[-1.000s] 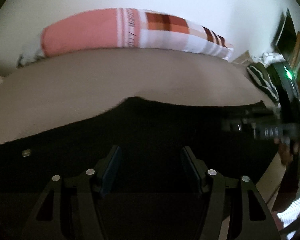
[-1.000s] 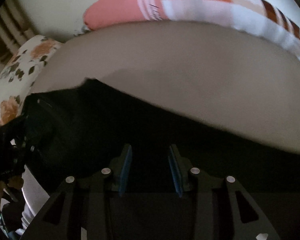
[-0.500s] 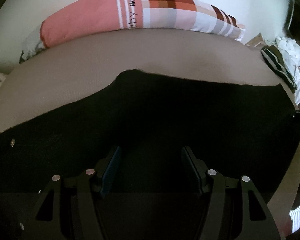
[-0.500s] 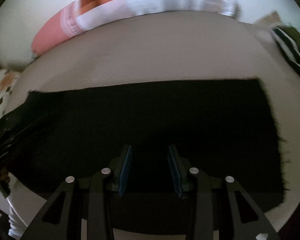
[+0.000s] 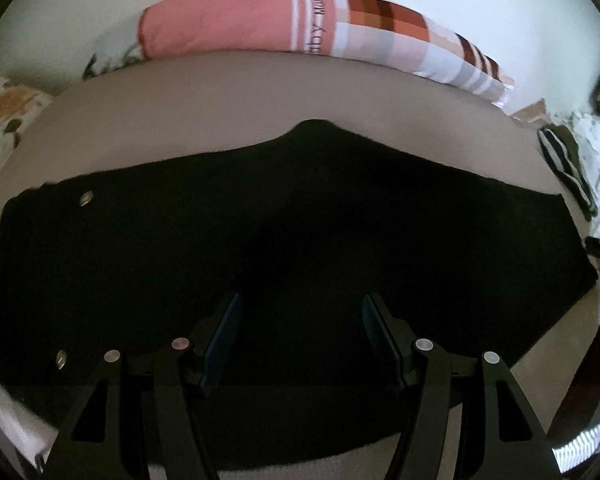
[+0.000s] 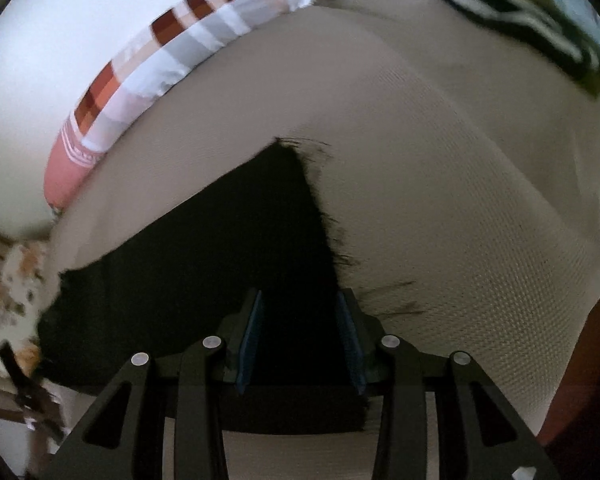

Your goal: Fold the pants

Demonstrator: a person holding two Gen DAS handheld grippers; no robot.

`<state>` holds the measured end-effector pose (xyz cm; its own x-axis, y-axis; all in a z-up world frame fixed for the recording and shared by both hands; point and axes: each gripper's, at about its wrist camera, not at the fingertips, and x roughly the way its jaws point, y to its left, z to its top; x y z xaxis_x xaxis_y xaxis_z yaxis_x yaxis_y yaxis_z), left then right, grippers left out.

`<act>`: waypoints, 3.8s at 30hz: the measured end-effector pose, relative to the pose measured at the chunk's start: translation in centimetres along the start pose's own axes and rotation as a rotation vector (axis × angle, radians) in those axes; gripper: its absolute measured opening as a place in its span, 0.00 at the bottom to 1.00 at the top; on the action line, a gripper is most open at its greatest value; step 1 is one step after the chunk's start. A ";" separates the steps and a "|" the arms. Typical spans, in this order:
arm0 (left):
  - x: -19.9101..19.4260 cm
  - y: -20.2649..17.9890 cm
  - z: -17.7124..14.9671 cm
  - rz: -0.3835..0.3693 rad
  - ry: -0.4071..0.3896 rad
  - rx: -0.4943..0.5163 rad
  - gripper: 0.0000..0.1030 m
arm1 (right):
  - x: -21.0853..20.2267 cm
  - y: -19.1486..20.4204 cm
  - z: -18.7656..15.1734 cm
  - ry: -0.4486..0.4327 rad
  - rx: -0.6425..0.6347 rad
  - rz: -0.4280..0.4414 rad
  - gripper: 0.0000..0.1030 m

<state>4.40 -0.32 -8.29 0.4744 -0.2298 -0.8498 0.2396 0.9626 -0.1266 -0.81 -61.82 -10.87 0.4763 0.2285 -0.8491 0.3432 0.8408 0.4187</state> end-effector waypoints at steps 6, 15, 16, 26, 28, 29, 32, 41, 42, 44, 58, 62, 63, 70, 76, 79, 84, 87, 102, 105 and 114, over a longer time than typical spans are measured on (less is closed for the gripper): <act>-0.5 0.8 -0.6 0.009 0.015 -0.055 0.61 | 0.6 -2.3 0.3 0.036 0.041 0.132 0.34; -0.2 0.3 -0.3 0.050 0.032 -0.037 0.64 | 1.3 -3.2 1.5 0.070 -0.018 0.232 0.34; -0.2 0.1 -0.3 0.054 0.032 -0.029 0.65 | 1.6 -2.9 1.7 0.069 -0.018 0.256 0.34; 0.1 -0.5 0.0 0.091 0.026 0.001 0.67 | 4.7 -0.2 3.1 0.098 -0.022 0.325 0.09; 0.0 -0.5 0.0 0.092 0.020 -0.002 0.67 | 4.4 0.3 2.9 0.086 -0.036 0.287 0.08; 0.0 -0.6 -0.1 0.093 0.015 0.000 0.67 | 4.3 0.5 2.8 0.080 -0.038 0.271 0.08; 0.1 -0.9 -0.2 0.101 0.008 0.020 0.68 | 3.8 1.0 2.6 0.064 -0.010 0.225 0.08; -0.1 -0.9 0.1 0.066 0.004 -0.005 0.73 | 0.8 6.7 1.5 0.032 0.024 0.195 0.08; -0.3 -0.8 0.1 0.050 0.003 -0.015 0.73 | 0.3 7.9 1.3 0.028 0.013 0.200 0.08; -0.8 -0.5 0.2 0.012 -0.004 -0.040 0.73 | -0.4 10.3 1.0 0.023 -0.005 0.209 0.08; -5.8 2.7 0.8 -0.059 -0.121 -0.096 0.73 | 3.6 31.1 -1.2 0.121 -0.238 0.326 0.07; -6.8 4.0 0.8 -0.078 -0.141 -0.125 0.73 | 7.0 36.6 -3.1 0.183 -0.333 0.333 0.07; -7.0 4.3 0.8 -0.083 -0.144 -0.134 0.73 | 8.0 37.8 -3.8 0.201 -0.357 0.333 0.07; -8.3 6.0 0.8 -0.125 -0.172 -0.165 0.73 | 14.6 43.0 -8.4 0.291 -0.487 0.244 0.07; -8.5 6.6 1.1 -0.184 -0.169 -0.182 0.73 | 16.8 44.0 -10.1 0.338 -0.510 0.269 0.29; -8.0 6.6 1.4 -0.231 -0.152 -0.199 0.73 | 15.1 44.0 -10.0 0.307 -0.488 0.321 0.30; -6.6 5.9 1.7 -0.333 -0.089 -0.203 0.73 | 10.3 41.7 -9.6 0.153 -0.471 0.277 0.39; -5.3 5.0 2.1 -0.403 -0.033 -0.199 0.73 | 8.0 39.4 -9.9 0.095 -0.432 0.235 0.39; 2.4 5.0 3.4 -0.540 0.282 -0.371 0.55 | 4.2 30.6 -11.0 -0.124 -0.054 0.264 0.45; 3.0 4.8 3.3 -0.555 0.282 -0.384 0.53 | 4.9 30.2 -10.7 -0.123 -0.053 0.271 0.46; 4.9 2.9 4.8 -0.588 0.262 -0.374 0.46 | 6.3 29.3 -10.9 -0.099 -0.032 0.288 0.47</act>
<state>11.47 0.67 -10.38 0.1280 -0.7255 -0.6762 0.0655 0.6865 -0.7242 3.41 -30.45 -7.45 0.6275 0.4116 -0.6610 0.1580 0.7639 0.6257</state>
